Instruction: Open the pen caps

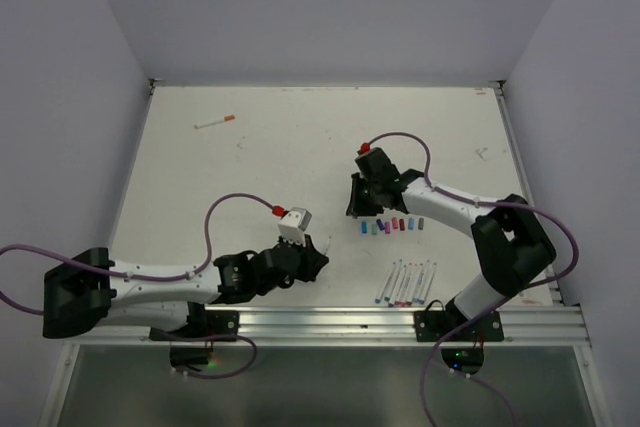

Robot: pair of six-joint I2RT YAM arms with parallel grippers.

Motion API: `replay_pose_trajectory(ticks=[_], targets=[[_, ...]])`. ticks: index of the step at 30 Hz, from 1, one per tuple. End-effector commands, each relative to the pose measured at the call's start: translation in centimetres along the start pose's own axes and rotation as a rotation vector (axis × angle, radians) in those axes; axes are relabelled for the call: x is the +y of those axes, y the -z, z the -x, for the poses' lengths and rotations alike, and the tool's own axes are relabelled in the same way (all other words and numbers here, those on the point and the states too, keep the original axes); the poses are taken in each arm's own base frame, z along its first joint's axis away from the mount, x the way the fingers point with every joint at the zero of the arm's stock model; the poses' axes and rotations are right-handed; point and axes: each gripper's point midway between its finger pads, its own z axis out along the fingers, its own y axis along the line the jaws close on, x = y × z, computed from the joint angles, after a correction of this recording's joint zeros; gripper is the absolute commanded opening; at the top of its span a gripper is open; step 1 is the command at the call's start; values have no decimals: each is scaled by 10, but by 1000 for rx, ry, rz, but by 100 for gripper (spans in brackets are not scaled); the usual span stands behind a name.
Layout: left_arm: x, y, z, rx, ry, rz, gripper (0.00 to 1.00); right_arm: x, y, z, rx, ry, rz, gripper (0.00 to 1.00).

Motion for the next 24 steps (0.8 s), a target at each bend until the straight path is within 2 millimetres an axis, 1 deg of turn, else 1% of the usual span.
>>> replay_pose_trajectory(ticks=[1, 4, 5, 6, 7, 8, 11, 14, 15, 20, 24], targets=[[-8, -3, 0, -17, 18, -38, 0, 1, -1, 7, -18, 52, -64, 0], [-11, -6, -2, -5, 15, -46, 0, 0, -4, 1, -6, 65, -100, 0], [-12, -6, -4, 2, 13, -49, 0, -6, -5, 2, -16, 71, -138, 0], [-13, -7, -4, 3, 13, -52, 0, -7, -5, 2, -16, 75, -153, 3], [-13, -8, -5, 7, 10, -50, 0, -6, -4, 0, -10, 89, -170, 9], [-13, -9, -6, 8, 11, -49, 0, -7, -4, -1, -14, 102, -196, 11], [-15, -10, -6, 13, 10, -55, 0, -14, -6, -1, -22, 113, -248, 13], [-16, -10, -7, 16, 8, -59, 0, -17, -10, -7, -1, 124, -277, 13], [-16, -10, -7, 16, 8, -61, 0, -18, -10, -6, -7, 126, -291, 13], [-14, -8, -7, 17, 7, -58, 0, -24, -15, -17, 20, 140, -343, 14], [-13, -6, -4, 5, 10, -55, 0, -30, -16, -21, 25, 144, -362, 21]])
